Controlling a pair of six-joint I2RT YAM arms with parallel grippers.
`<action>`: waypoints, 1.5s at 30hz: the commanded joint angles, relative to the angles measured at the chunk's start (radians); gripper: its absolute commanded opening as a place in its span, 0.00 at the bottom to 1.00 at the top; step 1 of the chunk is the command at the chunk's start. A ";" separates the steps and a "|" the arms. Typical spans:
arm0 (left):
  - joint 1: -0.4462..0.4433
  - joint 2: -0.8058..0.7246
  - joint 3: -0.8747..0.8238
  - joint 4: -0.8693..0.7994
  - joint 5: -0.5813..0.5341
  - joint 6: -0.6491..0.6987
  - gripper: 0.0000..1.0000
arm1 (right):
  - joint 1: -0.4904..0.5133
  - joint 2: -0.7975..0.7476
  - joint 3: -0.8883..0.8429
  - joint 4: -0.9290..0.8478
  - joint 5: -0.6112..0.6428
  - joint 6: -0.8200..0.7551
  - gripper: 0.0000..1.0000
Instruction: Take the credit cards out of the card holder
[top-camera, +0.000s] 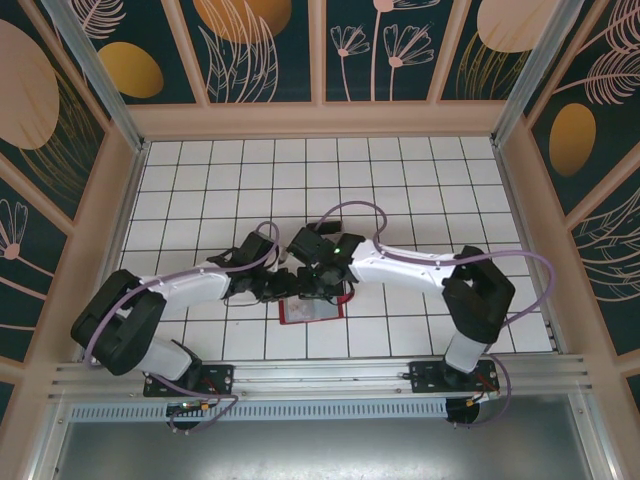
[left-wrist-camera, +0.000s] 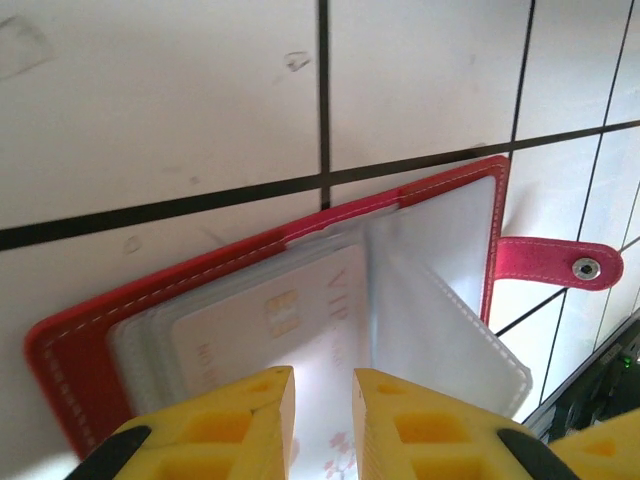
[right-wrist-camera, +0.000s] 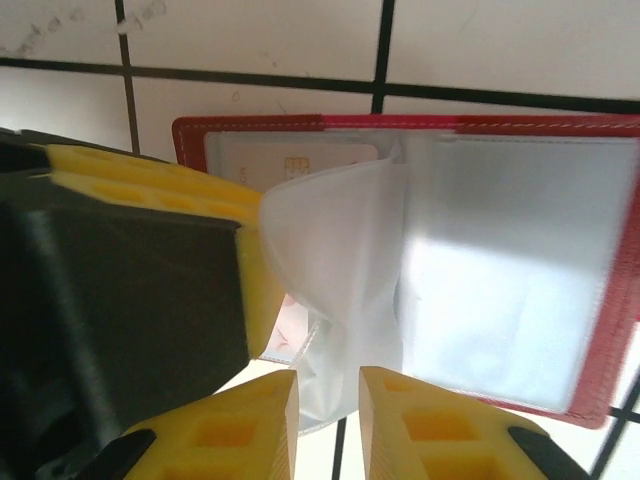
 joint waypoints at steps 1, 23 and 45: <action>-0.021 0.024 0.041 -0.047 0.013 0.025 0.24 | -0.032 -0.080 -0.036 -0.053 0.054 0.020 0.25; -0.186 0.209 0.198 -0.014 -0.003 -0.032 0.24 | -0.144 -0.266 -0.195 -0.021 0.052 0.009 0.27; -0.190 0.247 0.211 -0.096 -0.095 -0.016 0.32 | -0.156 -0.190 -0.323 0.132 -0.059 0.010 0.21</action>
